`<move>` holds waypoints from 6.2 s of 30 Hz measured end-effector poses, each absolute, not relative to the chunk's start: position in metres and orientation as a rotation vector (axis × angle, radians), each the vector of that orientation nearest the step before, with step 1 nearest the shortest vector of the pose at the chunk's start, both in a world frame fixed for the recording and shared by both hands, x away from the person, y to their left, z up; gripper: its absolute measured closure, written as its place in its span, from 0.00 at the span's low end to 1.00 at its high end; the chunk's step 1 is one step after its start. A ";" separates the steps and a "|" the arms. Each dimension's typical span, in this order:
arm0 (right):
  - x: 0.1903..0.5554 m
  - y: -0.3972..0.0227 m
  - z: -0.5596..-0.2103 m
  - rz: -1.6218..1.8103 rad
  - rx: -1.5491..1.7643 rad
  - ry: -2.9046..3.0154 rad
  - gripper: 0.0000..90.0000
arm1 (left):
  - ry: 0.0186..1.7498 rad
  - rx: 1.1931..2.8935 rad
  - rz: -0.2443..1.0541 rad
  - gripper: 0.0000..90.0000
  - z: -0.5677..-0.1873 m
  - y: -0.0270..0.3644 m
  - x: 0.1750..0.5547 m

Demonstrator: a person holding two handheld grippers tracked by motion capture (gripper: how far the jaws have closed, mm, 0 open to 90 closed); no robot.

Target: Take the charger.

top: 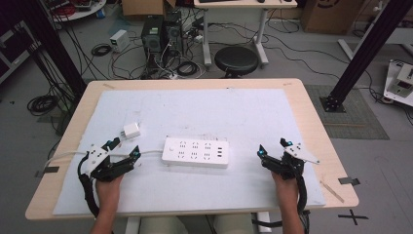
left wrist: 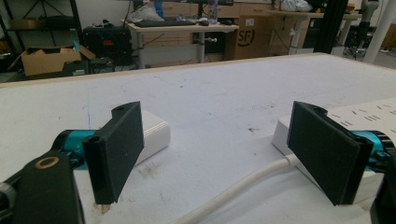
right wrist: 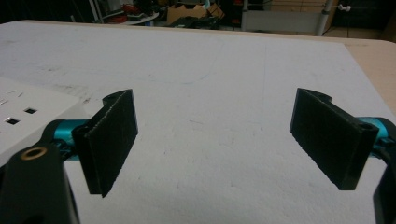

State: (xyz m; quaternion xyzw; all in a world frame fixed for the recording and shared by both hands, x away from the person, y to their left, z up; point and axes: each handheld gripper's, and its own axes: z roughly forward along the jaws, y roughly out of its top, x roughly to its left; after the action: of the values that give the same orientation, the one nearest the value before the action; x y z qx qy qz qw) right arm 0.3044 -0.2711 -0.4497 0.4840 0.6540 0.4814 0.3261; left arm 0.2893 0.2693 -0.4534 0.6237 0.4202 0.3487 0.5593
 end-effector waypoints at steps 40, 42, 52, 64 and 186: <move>0.306 -0.270 -0.449 1.253 1.276 1.721 0.17 | 0.739 1.617 0.675 0.21 -0.396 0.287 0.317; 0.305 -0.270 -0.449 1.253 1.282 1.720 0.17 | 0.710 1.636 0.665 0.21 -0.388 0.289 0.321; 0.306 -0.270 -0.449 1.241 1.282 1.725 0.17 | 0.607 1.734 0.583 0.21 -0.362 0.296 0.348; 0.307 -0.268 -0.449 1.218 1.274 1.734 0.17 | 0.589 1.812 0.517 0.21 -0.370 0.310 0.381; 0.307 -0.269 -0.449 1.242 1.247 1.774 0.17 | 0.898 1.838 0.569 0.47 -0.380 0.253 0.319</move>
State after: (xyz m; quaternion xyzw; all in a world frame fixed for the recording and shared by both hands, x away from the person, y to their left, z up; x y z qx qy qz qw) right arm 0.3069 -0.2687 -0.4490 0.4735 0.6736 0.4716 0.3157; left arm 0.3186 0.2531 -0.3804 0.7559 0.3692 0.2342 0.4872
